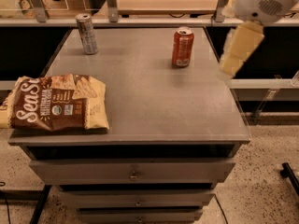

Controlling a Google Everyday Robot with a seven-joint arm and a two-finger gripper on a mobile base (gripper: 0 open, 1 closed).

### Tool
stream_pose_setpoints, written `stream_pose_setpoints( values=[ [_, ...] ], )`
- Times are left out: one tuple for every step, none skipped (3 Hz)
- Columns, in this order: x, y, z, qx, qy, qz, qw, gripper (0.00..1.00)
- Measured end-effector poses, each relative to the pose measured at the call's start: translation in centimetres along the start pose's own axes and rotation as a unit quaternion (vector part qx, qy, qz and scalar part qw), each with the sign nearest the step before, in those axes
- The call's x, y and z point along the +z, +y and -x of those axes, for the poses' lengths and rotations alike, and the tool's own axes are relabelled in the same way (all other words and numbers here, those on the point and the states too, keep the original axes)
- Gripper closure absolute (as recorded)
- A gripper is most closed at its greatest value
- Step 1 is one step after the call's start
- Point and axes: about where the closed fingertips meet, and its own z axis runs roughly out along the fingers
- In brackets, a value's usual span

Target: Knock redbull can over

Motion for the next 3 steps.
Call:
stream_pose_setpoints(
  values=[
    [1.6,-4.7,6.4,-0.020,-0.029,-0.003,0.9994,0.00],
    [2.3,-8.2,13.4,-0.037,-0.083,-0.015,0.9957,0.00],
    [2.7,-9.4,18.3,-0.019,-0.153,-0.023,0.9877,0.00]
  ],
)
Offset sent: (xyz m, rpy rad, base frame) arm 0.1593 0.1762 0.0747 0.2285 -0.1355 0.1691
